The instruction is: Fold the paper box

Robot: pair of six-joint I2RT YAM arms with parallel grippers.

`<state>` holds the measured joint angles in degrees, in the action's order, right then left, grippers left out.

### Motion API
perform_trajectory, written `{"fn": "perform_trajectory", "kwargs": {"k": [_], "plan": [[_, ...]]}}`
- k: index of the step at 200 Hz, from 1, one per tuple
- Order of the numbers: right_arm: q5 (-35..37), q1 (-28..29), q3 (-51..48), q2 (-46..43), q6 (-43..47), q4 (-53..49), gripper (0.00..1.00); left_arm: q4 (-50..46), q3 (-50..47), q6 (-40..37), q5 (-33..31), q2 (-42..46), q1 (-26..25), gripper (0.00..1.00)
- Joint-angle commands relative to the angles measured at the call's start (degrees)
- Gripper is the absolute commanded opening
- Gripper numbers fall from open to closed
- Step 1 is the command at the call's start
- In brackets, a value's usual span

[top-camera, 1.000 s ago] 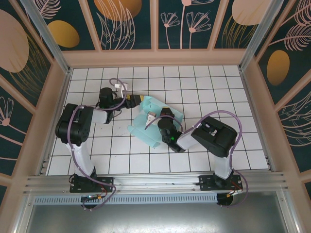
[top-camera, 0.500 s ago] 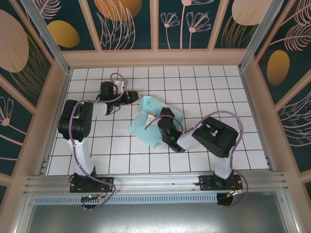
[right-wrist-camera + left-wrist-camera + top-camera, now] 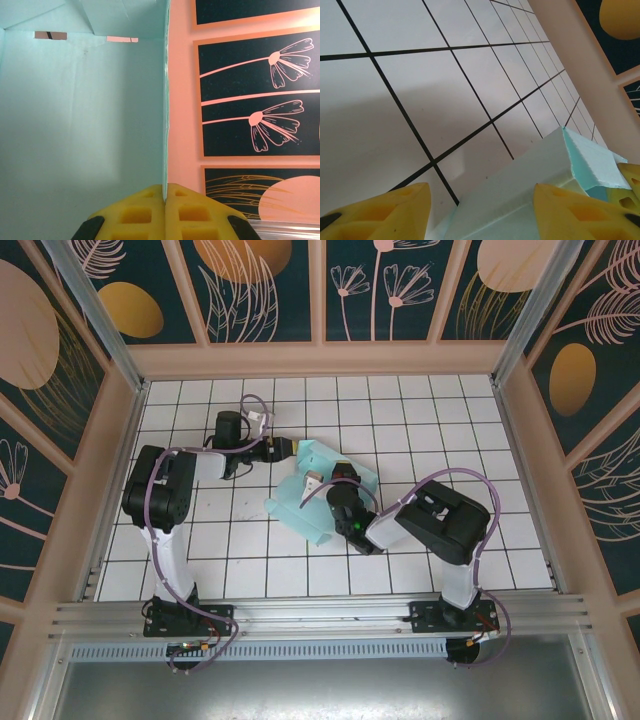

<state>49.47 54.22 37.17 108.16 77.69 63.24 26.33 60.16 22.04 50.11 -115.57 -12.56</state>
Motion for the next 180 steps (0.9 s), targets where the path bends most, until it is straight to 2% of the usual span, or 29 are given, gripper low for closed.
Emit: {"fn": "perform_trajectory", "kwargs": {"k": [1,97,180], "plan": [[-0.2,0.4,-0.6,1.0,0.5,2.4,0.00,0.2,-0.5,-1.9,2.3,-0.7,-0.9,0.56],[-0.4,0.4,-0.2,-1.2,-1.7,-0.7,0.00,4.2,-2.4,-1.3,4.0,-1.5,-3.8,0.55],[-2.4,0.2,0.4,-4.1,-8.1,-8.4,0.00,14.3,-7.9,2.1,3.2,-0.4,-4.1,0.61]]}}
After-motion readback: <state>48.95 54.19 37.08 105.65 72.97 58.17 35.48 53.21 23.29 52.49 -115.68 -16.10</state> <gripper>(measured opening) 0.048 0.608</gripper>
